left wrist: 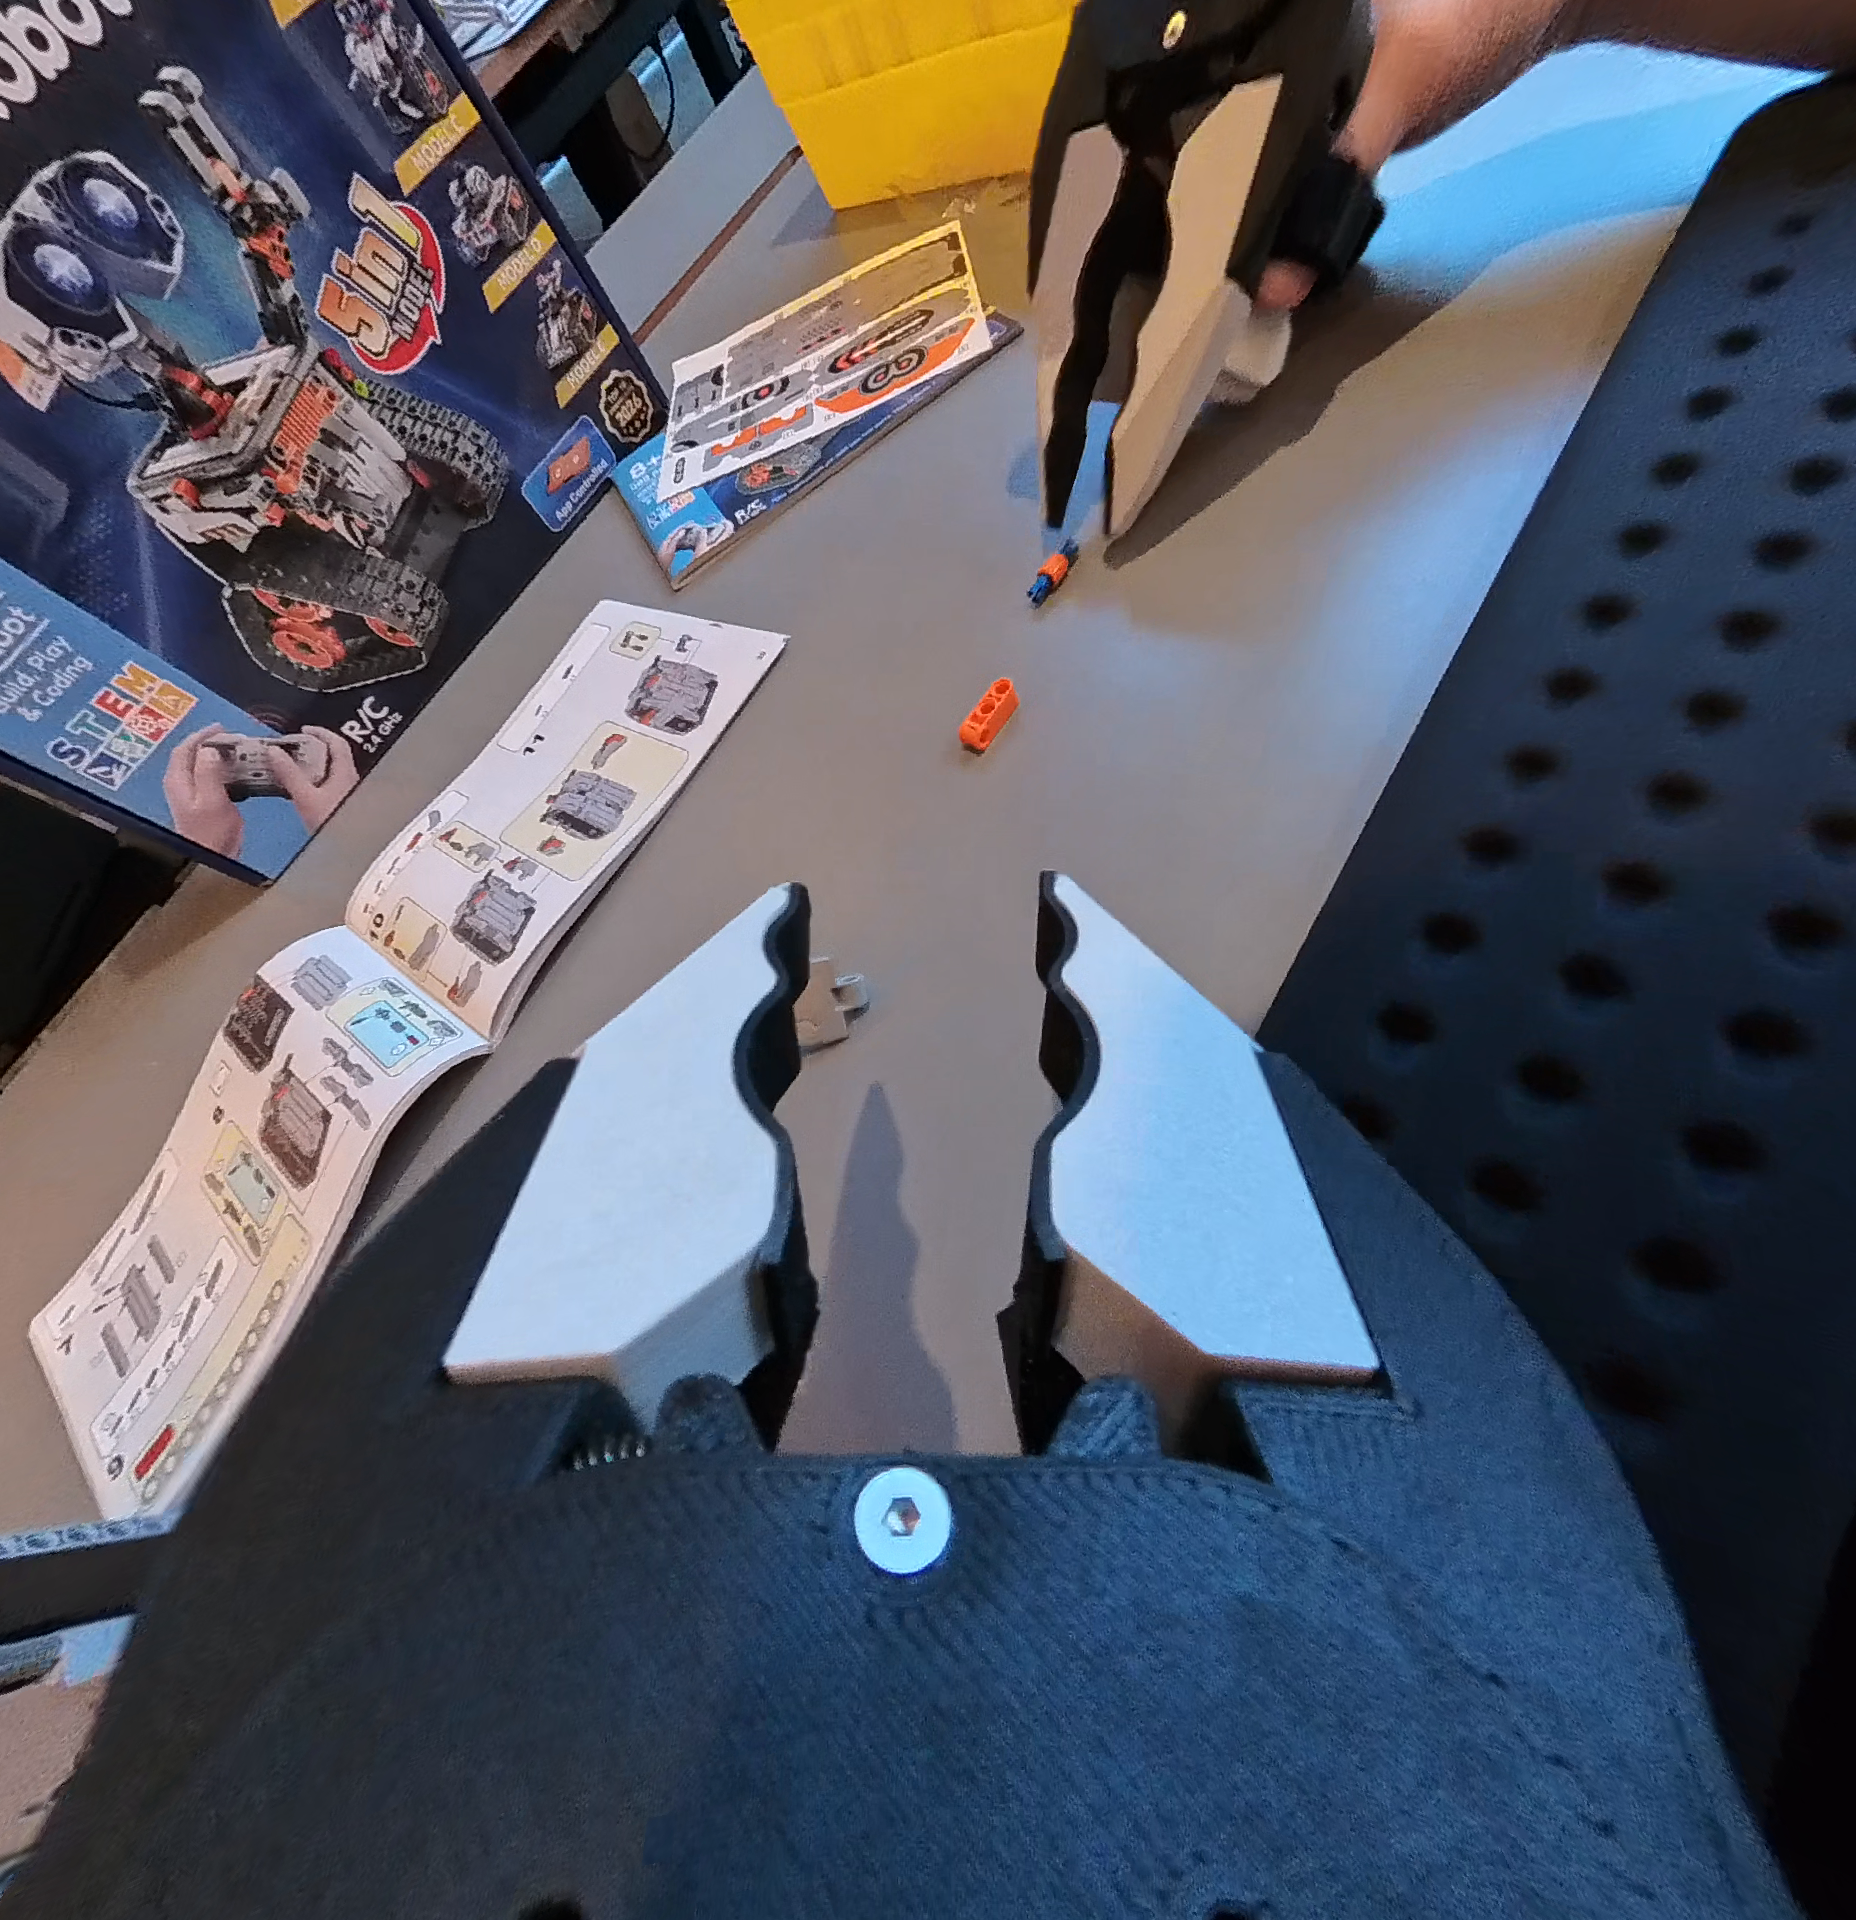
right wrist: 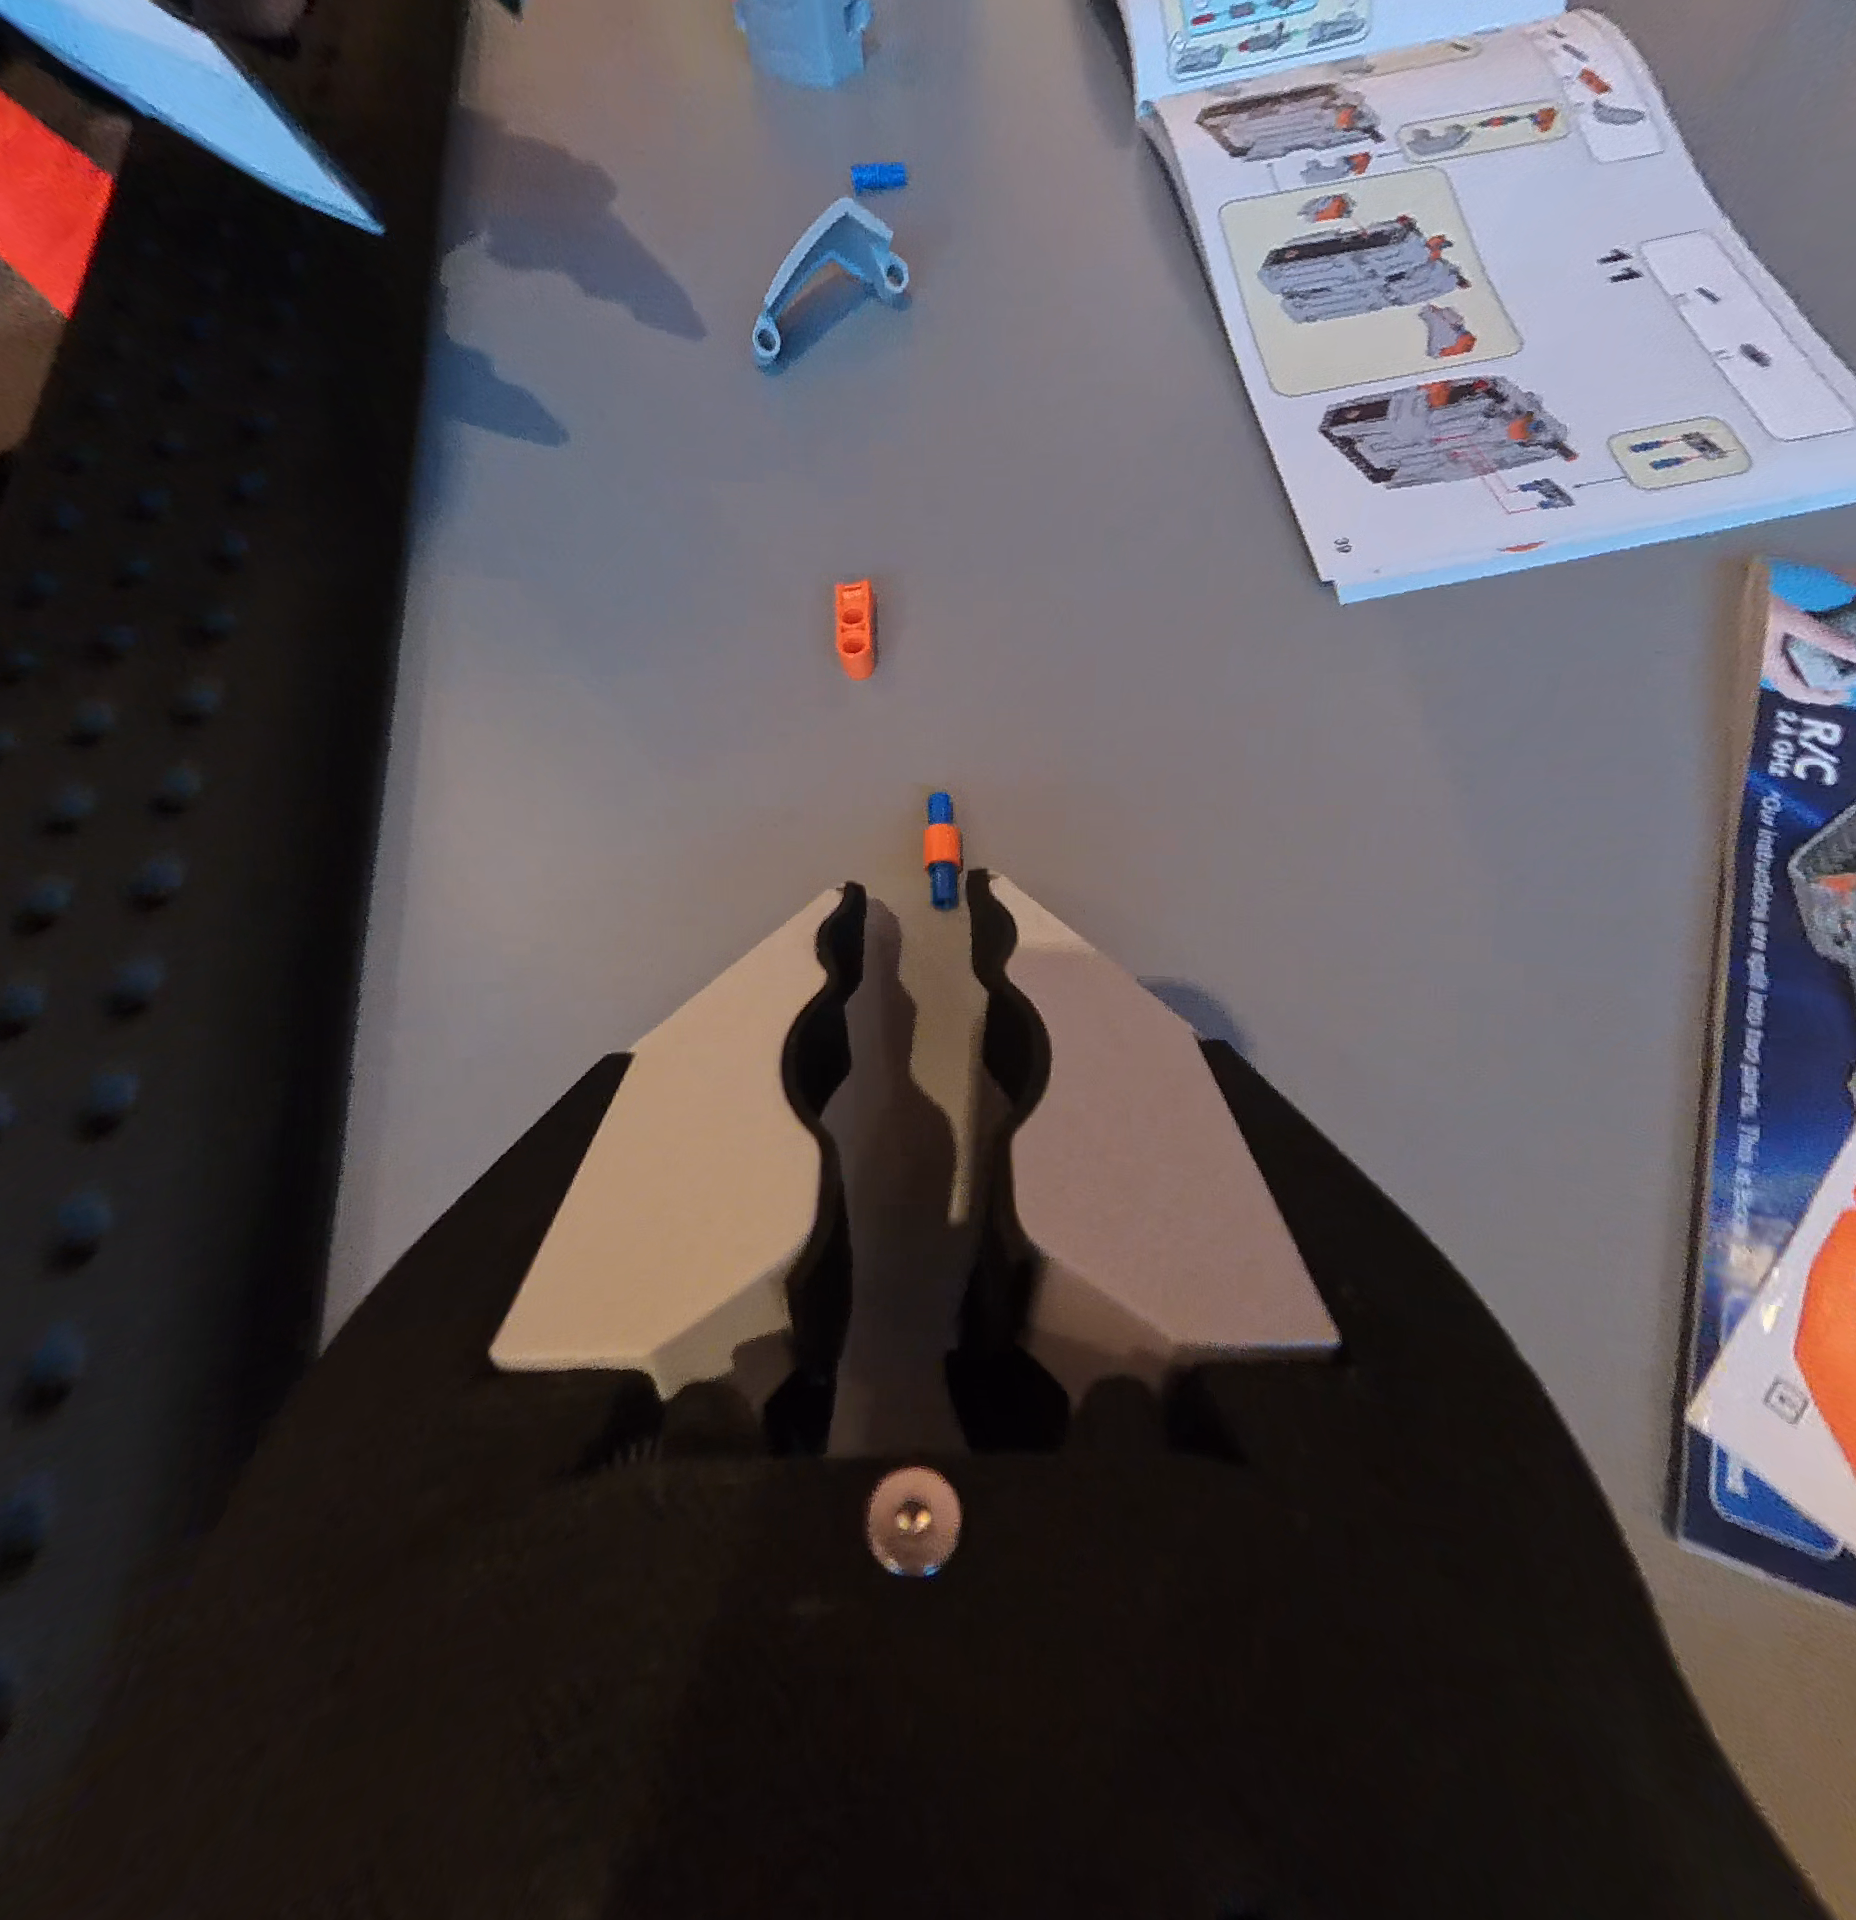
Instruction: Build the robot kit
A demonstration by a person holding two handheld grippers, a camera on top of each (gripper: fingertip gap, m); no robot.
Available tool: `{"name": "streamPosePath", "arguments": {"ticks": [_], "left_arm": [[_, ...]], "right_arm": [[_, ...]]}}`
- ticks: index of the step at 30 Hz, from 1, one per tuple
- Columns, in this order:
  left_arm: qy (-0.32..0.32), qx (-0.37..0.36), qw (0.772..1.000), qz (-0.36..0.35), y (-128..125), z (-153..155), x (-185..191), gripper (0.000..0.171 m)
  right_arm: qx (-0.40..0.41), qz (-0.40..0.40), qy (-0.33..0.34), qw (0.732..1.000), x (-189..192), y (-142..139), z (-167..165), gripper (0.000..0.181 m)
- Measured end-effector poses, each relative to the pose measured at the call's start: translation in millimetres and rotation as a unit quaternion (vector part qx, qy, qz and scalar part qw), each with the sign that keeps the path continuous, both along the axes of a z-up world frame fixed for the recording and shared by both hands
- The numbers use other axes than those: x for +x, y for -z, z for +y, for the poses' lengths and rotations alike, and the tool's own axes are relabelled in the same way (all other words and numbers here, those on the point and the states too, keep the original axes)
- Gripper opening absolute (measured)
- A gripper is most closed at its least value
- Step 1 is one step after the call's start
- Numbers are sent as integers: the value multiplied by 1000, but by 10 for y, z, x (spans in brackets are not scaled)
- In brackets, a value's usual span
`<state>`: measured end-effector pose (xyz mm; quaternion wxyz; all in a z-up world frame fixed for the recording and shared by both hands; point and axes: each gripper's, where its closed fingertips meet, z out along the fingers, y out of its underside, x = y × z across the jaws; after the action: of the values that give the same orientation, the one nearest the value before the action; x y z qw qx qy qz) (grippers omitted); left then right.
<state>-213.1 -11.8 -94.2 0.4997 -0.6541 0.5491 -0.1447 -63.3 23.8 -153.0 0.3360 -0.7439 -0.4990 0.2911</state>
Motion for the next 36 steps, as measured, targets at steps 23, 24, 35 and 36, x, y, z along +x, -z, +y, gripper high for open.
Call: {"name": "streamPosePath", "arguments": {"ticks": [23,24,35,36], "left_arm": [[154,-273,917,-248,-1161,-510,571,16],[157,-269,916,-251,-1182,-529,566,15],[179,-265,906,-277,-1315,-678,464,3],[180,-267,904,-281,-1328,-677,453,3]], "right_arm": [[326,-31,-118,938,-874,-1730,-792,4],[330,-33,-118,936,-883,-1750,-815,4],[355,-32,-113,927,-1007,-1892,-962,4],[353,-30,-112,928,-1017,-1897,-968,4]]}}
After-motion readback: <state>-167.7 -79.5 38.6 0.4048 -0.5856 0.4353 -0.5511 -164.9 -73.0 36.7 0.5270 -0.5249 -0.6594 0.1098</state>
